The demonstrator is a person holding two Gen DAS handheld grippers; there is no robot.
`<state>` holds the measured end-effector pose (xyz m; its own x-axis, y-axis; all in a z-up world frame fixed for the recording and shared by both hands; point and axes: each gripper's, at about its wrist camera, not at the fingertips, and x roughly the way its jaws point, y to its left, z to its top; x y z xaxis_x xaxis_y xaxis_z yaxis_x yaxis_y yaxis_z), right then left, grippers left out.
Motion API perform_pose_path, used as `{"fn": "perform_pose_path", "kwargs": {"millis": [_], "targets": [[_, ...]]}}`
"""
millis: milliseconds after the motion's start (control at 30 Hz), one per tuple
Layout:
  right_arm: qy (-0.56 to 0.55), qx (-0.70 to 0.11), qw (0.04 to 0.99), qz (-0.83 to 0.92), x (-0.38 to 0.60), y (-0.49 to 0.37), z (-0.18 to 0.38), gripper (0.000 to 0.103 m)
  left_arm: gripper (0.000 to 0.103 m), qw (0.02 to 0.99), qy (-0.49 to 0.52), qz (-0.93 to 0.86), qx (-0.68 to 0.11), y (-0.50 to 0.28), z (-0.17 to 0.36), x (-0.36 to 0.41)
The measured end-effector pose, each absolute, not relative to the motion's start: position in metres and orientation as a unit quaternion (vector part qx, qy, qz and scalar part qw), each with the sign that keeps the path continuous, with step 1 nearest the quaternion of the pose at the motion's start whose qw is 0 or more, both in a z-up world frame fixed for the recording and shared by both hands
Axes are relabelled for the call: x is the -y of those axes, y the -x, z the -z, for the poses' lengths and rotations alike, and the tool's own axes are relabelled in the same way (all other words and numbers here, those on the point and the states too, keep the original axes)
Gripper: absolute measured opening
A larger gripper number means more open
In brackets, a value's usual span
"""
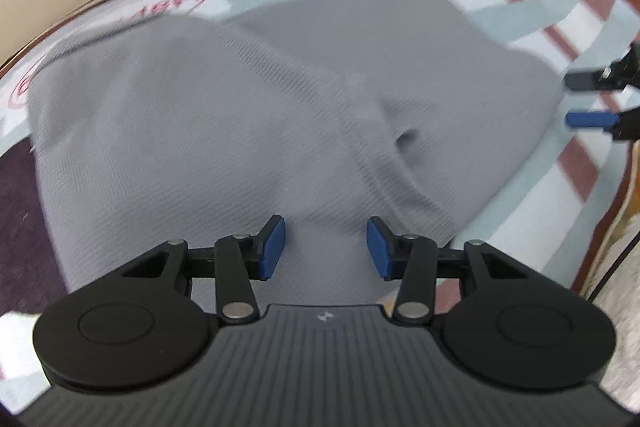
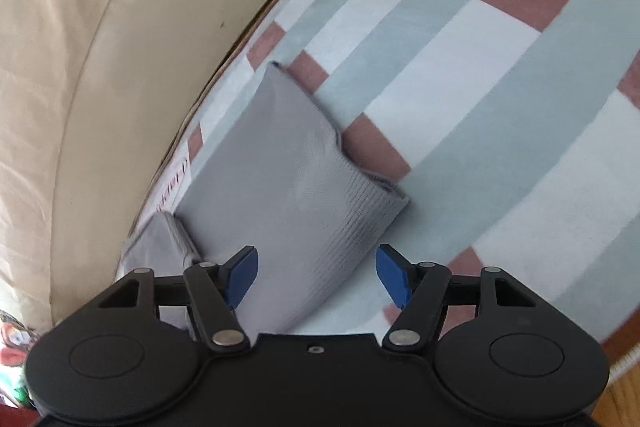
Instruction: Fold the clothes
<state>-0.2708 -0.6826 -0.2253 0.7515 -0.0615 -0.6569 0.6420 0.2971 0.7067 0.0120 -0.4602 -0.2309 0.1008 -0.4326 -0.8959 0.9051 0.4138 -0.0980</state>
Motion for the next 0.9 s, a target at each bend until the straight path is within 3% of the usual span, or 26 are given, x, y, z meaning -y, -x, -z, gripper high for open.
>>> {"fn": "perform_pose_path", "kwargs": {"millis": [400,433,500,533,733,900], "targets": [[-0.514,-0.182,0.806,0.231,0.694,0.254,0.258,0.070,0.047,0.701,-0.230,0.475,-0.480,-0.025,0.231,0.434],[-0.511,-0.170,0.809,0.233,0.696,0.251,0.260,0.068,0.047,0.703,-0.227,0.473,-0.480,-0.026,0.231,0.432],[-0.506,-0.192,0.807,0.235,0.700,0.240,0.260,0.019,0.047,0.705,-0.224,0.472,-0.479,-0.029,0.229,0.425],[-0.502,-0.210,0.806,0.235,0.701,0.233,0.259,0.015,0.047,0.707,-0.219,0.472,-0.479,-0.031,0.227,0.421],[-0.457,-0.166,0.864,0.130,0.677,0.178,0.172,0.015,0.045,0.748,-0.162,0.419,-0.489,-0.063,0.205,0.376],[-0.342,-0.217,0.914,-0.003,0.595,0.085,0.089,0.015,0.045,0.765,-0.102,0.377,-0.513,-0.092,0.193,0.342]]}}
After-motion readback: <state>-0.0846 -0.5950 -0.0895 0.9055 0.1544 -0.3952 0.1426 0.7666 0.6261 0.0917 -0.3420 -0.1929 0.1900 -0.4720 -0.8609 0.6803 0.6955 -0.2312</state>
